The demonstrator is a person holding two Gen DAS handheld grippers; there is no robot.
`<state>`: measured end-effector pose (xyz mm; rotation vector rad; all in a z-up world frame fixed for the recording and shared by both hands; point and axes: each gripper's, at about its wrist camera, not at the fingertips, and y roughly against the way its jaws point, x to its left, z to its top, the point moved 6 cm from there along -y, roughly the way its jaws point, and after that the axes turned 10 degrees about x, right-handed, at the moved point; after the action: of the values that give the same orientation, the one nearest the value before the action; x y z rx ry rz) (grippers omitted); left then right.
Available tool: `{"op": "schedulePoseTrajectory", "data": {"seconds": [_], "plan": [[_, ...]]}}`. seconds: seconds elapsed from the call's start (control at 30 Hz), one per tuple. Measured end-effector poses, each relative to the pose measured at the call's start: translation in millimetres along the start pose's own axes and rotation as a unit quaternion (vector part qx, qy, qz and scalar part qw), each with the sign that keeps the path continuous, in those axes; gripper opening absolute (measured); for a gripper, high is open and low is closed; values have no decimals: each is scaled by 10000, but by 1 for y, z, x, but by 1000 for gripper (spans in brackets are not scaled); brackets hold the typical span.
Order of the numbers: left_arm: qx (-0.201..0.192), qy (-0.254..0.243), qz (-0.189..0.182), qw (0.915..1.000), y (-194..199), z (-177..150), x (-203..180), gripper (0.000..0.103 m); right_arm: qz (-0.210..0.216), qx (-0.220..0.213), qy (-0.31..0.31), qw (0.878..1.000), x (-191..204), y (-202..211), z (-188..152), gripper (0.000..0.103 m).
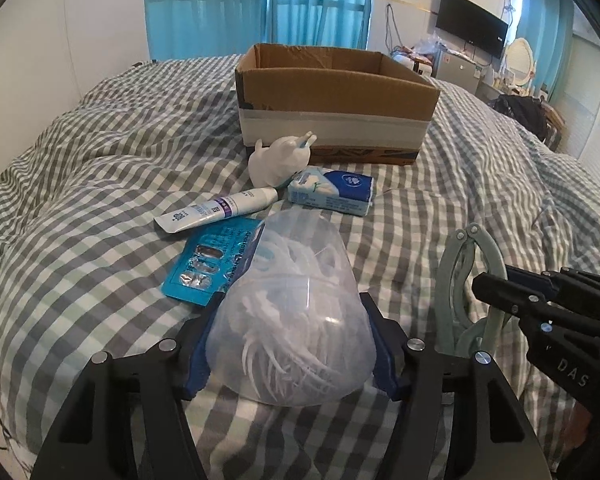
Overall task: Organize objects
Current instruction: 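Lift the swab tub with the left gripper while the right grasps the green clip, then drop the swab tub and green clip into the box, opening both grippers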
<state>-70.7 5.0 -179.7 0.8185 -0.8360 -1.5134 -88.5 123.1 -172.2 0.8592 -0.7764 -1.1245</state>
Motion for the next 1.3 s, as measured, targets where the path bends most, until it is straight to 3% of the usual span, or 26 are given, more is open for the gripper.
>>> {"op": "schedulePoseTrajectory", "data": {"seconds": [0.33, 0.9, 1.1, 1.3], "plan": [[-99, -27, -39, 9999, 16, -2, -5, 65, -67, -213, 11, 9997, 0, 27, 0, 15], [-456, 22, -182, 9988, 51, 24, -8, 65, -189, -634, 125, 9977, 2, 68, 19, 11], [-674, -12, -323, 9972, 64, 67, -13, 65, -157, -897, 368, 9952, 8, 95, 52, 11], [-1032, -41, -413, 9938, 77, 142, -12, 65, -338, -1404, 766, 9866, 15, 129, 123, 11]]}}
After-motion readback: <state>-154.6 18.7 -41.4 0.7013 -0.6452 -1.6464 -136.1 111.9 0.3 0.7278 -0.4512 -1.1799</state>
